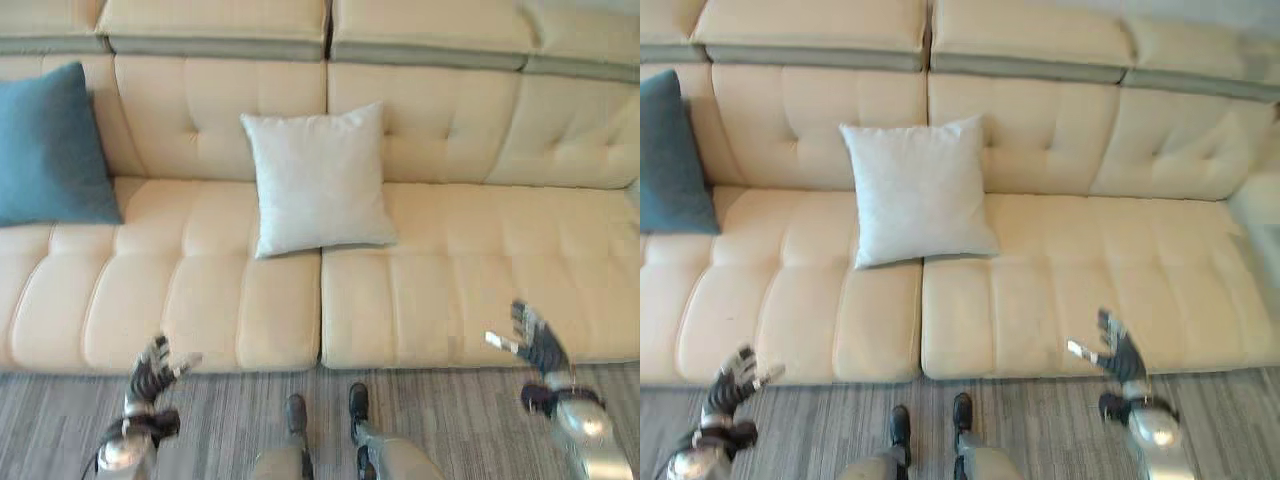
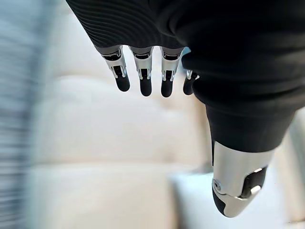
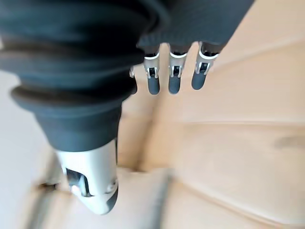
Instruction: Pick up all the scattered cushions and arrange them neatly on the sofa.
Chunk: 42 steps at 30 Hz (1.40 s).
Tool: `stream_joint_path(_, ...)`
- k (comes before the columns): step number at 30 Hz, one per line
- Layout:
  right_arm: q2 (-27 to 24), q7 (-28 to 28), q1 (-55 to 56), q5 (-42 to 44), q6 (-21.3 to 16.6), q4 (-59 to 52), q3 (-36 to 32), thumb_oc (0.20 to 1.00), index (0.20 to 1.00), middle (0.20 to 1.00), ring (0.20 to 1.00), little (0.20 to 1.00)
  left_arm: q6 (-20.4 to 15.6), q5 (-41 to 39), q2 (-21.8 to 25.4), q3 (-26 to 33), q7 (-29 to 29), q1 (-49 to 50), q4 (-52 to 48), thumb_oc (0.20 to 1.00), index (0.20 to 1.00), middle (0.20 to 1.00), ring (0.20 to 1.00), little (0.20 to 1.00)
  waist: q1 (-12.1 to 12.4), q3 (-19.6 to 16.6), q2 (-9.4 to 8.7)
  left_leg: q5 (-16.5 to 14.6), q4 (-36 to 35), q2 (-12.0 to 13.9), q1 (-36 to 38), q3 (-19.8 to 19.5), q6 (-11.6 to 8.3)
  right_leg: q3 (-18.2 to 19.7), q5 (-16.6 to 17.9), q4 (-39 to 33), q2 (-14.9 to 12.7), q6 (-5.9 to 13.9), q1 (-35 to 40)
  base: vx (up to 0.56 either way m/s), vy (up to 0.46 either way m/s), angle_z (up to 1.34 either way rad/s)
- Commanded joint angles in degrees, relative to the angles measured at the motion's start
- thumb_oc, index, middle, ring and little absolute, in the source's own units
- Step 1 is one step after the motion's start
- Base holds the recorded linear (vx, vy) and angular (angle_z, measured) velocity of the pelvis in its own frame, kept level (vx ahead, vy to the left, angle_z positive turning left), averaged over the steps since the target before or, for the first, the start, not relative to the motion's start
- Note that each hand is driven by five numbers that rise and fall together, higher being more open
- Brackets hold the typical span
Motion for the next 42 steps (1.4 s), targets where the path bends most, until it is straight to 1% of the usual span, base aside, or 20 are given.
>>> stream_joint_path(1,-1.09,0.91,-3.39,-4.59,-1.23,5.21,4.28,1.000,1.000,1.000,1.000,1.000,-1.46,5.65,2.52,-0.29,-0.94,-1.77,2.76,1.000,1.000,1.000,1.000,1.000,-0.74,-1.66,0.06,-5.37,1.58,-0.66,2.74,0.36,-0.77,0.73,5.88,3.17,-3.98,11.33,-2.73,-0.34,0.044,-0.55)
stream_joint_path(3,-0.47,0.47,-4.28,-4.67,-1.06,7.09,5.33,1.000,1.000,1.000,1.000,1.000,-1.38,5.65,3.00,-0.89,-0.34,-2.86,3.45,1.000,1.000,1.000,1.000,1.000,-0.38,-0.55,0.18,-4.69,1.81,0.03,1.99,0.56,-0.63,0.26,4.30,5.75,-3.85,11.33,-3.85,-0.36,0.008,-0.48)
stream_joint_path(5,1.42,-0.80,-5.35,-4.00,-1.09,11.15,6.83,1.000,1.000,1.000,1.000,1.000,-1.47,7.21,4.30,-2.93,0.63,-5.48,4.49,1.000,1.000,1.000,1.000,1.000,0.72,1.33,1.65,-2.23,2.85,2.55,-0.45,0.31,-0.53,-2.40,-2.97,17.06,-4.15,8.46,-3.37,-0.51,-0.007,-0.36)
stream_joint_path(9,3.02,-1.77,-6.29,-3.16,-0.87,15.35,7.66,1.000,1.000,1.000,1.000,1.000,-1.09,8.25,4.12,-4.69,1.82,-6.99,6.52,1.000,1.000,1.000,1.000,1.000,1.91,0.77,3.03,0.42,1.58,3.75,-2.47,-0.21,-1.08,-2.83,-6.14,26.64,-4.51,7.12,-0.71,-0.32,-0.046,0.11)
stream_joint_path(10,3.16,-2.14,-6.47,-3.34,-0.76,15.66,7.62,1.000,1.000,1.000,1.000,1.000,-0.96,8.46,4.03,-5.09,2.07,-6.91,6.73,1.000,1.000,1.000,1.000,1.000,2.22,0.48,2.92,0.85,1.60,3.77,-3.04,-0.21,-1.21,-3.44,-5.93,26.46,-5.01,7.11,0.88,-0.26,-0.150,-0.06)
stream_joint_path(12,3.26,-3.17,-7.90,-2.91,-0.46,15.94,8.23,1.000,1.000,1.000,1.000,1.000,-0.91,8.23,2.41,-7.05,2.27,-7.83,7.63,1.000,1.000,1.000,1.000,1.000,4.11,-0.50,2.18,3.46,1.37,3.84,-6.94,-0.27,-2.63,-4.79,-12.19,17.29,-3.47,5.34,6.61,-0.25,-0.189,-0.04)
stream_joint_path(15,2.93,-4.22,-8.47,-2.45,-0.57,15.72,8.39,1.000,1.000,1.000,1.000,1.000,-0.97,8.65,1.78,-7.68,3.04,-8.54,9.00,1.000,1.000,1.000,1.000,1.000,4.12,-0.46,2.44,5.31,1.19,4.25,-8.93,-0.24,-3.47,-3.73,-13.08,11.56,-1.98,4.29,7.62,-0.24,-0.145,0.00)
stream_joint_path(17,1.83,-5.17,-9.71,-2.27,-0.26,15.04,8.68,1.000,1.000,1.000,1.000,1.000,-0.68,8.63,0.09,-8.81,3.32,-9.41,9.34,1.000,1.000,1.000,1.000,1.000,3.65,0.45,3.57,7.59,2.08,4.57,-12.46,-0.62,-5.52,-2.79,-12.34,6.23,-0.21,2.95,7.43,-0.37,-0.111,0.36)
stream_joint_path(22,0.65,-5.33,-9.25,-2.56,0.06,14.06,8.10,1.000,1.000,1.000,1.000,1.000,-0.51,9.15,-0.76,-10.35,1.69,-9.48,7.97,1.000,1.000,1.000,1.000,1.000,0.83,1.58,2.26,-3.51,13.17,1.17,-10.28,-3.62,-3.59,-3.93,-8.80,6.75,-2.76,3.08,3.59,-0.31,-0.006,0.27)
stream_joint_path(23,0.83,-5.06,-8.70,-2.70,0.21,14.07,8.00,1.000,1.000,1.000,1.000,1.000,-0.44,8.52,-1.43,-10.60,1.63,-9.28,7.79,1.000,1.000,1.000,1.000,1.000,0.37,1.12,1.99,-6.39,13.82,-0.54,-7.10,-7.13,-3.48,-2.85,-7.90,6.42,-2.74,3.20,3.09,-0.10,0.062,0.14)
stream_joint_path(25,1.47,-5.06,-8.18,-2.89,0.30,14.86,7.83,1.000,1.000,1.000,1.000,1.000,-0.18,8.43,-1.98,-11.49,1.47,-9.07,7.30,1.000,1.000,1.000,1.000,1.000,-0.61,-0.37,2.62,-6.47,9.71,-0.91,-4.07,-8.46,-2.74,-1.98,-7.65,6.08,-1.90,3.42,2.74,0.01,0.070,-0.43)
stream_joint_path(30,3.14,-5.15,-7.20,-0.37,0.79,16.12,6.60,1.000,1.000,1.000,1.000,1.000,0.50,9.36,-1.22,-12.33,0.93,-9.53,7.26,1.000,1.000,1.000,1.000,1.000,-2.82,-1.60,2.50,-5.77,5.72,-0.83,-1.77,-6.48,-1.86,1.20,-6.08,5.87,-0.95,4.02,1.45,0.00,0.066,-0.40)
stream_joint_path(31,3.47,-5.21,-7.51,0.25,0.89,16.67,6.45,1.000,1.000,1.000,1.000,1.000,0.60,9.51,-0.86,-12.17,0.90,-9.69,7.19,1.000,1.000,1.000,1.000,1.000,-3.06,-1.45,2.52,-5.95,5.42,-0.76,-1.21,-5.61,-1.63,2.05,-5.79,6.11,-0.72,4.28,1.17,0.00,0.126,-1.38)
stream_joint_path(32,4.27,-5.28,-8.55,1.84,1.21,17.13,6.14,1.000,1.000,1.000,1.000,1.000,1.00,9.54,-0.23,-11.73,1.20,-9.84,6.66,1.000,1.000,1.000,1.000,1.000,-3.66,-1.25,2.39,-6.43,4.74,-0.13,0.27,-1.76,-0.91,4.95,-4.73,7.03,0.20,5.20,-0.12,0.00,0.110,-2.13)
stream_joint_path(34,4.56,-5.50,-9.29,2.62,1.21,16.74,6.08,1.000,1.000,1.000,1.000,1.000,1.09,9.29,-0.16,-11.22,1.64,-10.14,6.78,1.000,1.000,1.000,1.000,1.000,-3.76,-1.27,2.25,-7.00,4.67,0.50,1.52,1.46,-0.58,5.63,-4.48,8.01,0.68,5.72,-0.81,0.03,0.021,-2.06)
stream_joint_path(36,4.60,-5.89,-9.72,2.77,1.21,16.30,5.85,1.000,1.000,1.000,1.000,1.000,1.18,8.31,-0.10,-10.76,1.99,-10.01,5.72,1.000,1.000,1.000,1.000,1.000,-3.44,-1.27,2.23,-7.40,4.91,1.41,2.28,4.72,-0.37,3.05,-4.32,9.46,0.14,5.99,-2.16,0.02,-0.074,-1.72)
stream_joint_path(37,4.92,-6.15,-9.85,3.08,1.29,15.83,5.60,1.000,1.000,1.000,1.000,1.000,1.26,7.82,0.23,-10.44,2.17,-10.05,4.78,1.000,1.000,1.000,1.000,1.000,-2.79,-0.91,2.82,-7.44,4.84,2.76,3.36,7.57,-0.55,-4.67,-5.50,11.56,-1.94,5.41,-2.63,0.00,-0.099,-1.87)
stream_joint_path(38,4.92,-6.15,-9.85,3.08,1.29,15.83,5.60,1.000,1.000,1.000,1.000,1.000,1.26,7.82,0.23,-10.44,2.17,-10.05,4.78,1.000,1.000,1.000,1.000,1.000,-2.79,-0.91,2.82,-7.44,4.84,2.76,3.36,7.57,-0.55,-4.67,-5.50,11.56,-1.94,5.41,-2.63,0.07,-0.101,-1.63)
stream_joint_path(40,5.27,-6.62,-10.48,2.83,1.15,15.78,6.13,1.000,1.000,1.000,1.000,1.000,1.13,6.98,0.25,-9.77,2.30,-9.43,3.34,1.000,1.000,1.000,1.000,1.000,-1.18,-1.28,4.10,-7.97,4.13,4.92,4.96,11.33,-1.74,-17.31,-8.37,13.01,-6.21,5.29,-1.15,0.11,-0.145,-1.38)
stream_joint_path(42,5.36,-6.57,-9.46,1.81,1.68,15.92,6.16,1.000,1.000,1.000,1.000,1.000,1.58,7.46,-0.98,-10.50,1.29,-8.89,4.28,1.000,1.000,1.000,1.000,1.000,-1.96,-2.30,3.82,-9.15,6.49,5.54,6.61,14.03,-2.30,-16.84,-8.63,11.78,-6.62,4.78,-0.21,0.16,-0.174,-1.23)
